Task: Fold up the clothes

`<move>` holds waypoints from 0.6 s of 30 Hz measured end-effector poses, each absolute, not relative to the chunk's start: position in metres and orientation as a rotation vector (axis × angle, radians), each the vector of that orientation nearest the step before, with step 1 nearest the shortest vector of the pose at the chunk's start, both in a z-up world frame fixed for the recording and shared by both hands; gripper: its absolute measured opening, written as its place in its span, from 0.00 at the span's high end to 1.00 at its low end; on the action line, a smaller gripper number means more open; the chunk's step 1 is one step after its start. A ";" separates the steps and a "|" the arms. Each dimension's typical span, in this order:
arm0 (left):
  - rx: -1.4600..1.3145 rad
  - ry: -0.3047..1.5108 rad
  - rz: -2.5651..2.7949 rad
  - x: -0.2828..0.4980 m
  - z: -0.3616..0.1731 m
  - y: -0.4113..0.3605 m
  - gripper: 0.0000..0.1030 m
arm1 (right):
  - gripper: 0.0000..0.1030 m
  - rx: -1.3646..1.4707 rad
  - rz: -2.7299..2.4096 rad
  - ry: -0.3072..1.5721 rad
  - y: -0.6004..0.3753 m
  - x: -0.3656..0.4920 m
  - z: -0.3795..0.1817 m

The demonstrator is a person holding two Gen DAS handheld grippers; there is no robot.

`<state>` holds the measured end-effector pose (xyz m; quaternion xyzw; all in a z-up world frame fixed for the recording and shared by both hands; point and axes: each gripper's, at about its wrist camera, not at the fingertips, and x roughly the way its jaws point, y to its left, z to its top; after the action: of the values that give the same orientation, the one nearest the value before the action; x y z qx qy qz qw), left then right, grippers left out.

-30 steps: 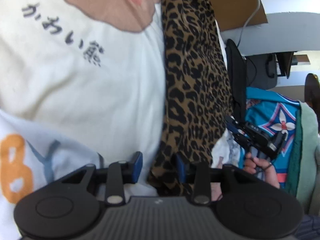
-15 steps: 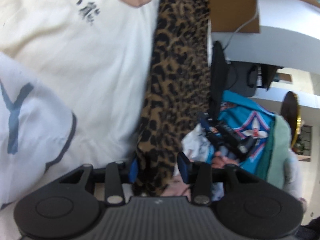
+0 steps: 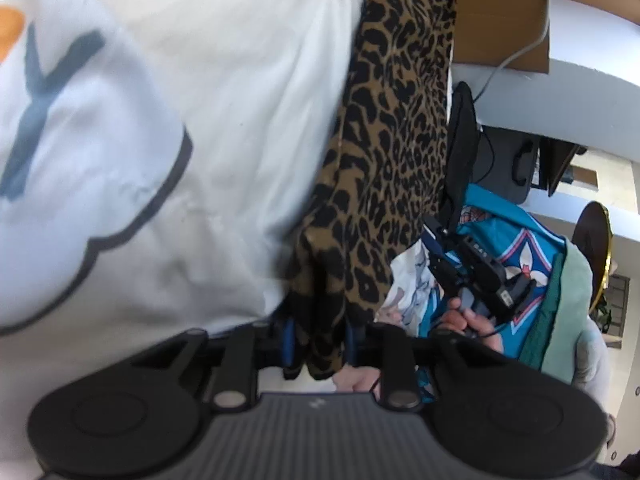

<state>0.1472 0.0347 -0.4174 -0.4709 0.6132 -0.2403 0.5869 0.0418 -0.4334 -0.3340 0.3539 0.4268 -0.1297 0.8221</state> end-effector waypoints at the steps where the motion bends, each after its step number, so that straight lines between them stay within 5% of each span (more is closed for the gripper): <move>1: -1.102 1.430 -0.558 0.147 -0.418 0.035 0.76 | 0.70 0.747 -0.281 0.902 -0.435 0.041 -0.332; 8: -1.129 1.437 -0.546 0.143 -0.424 0.039 0.90 | 0.56 0.744 -0.284 0.863 -0.443 0.039 -0.327; 18: -1.030 1.437 -0.561 0.144 -0.416 0.049 0.93 | 0.50 0.627 -0.234 0.880 -0.449 0.057 -0.332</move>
<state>0.1436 0.0486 -0.4157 -0.4443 0.6197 -0.2422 0.6000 0.0574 -0.4490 -0.3324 0.2976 0.4180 -0.1113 0.8511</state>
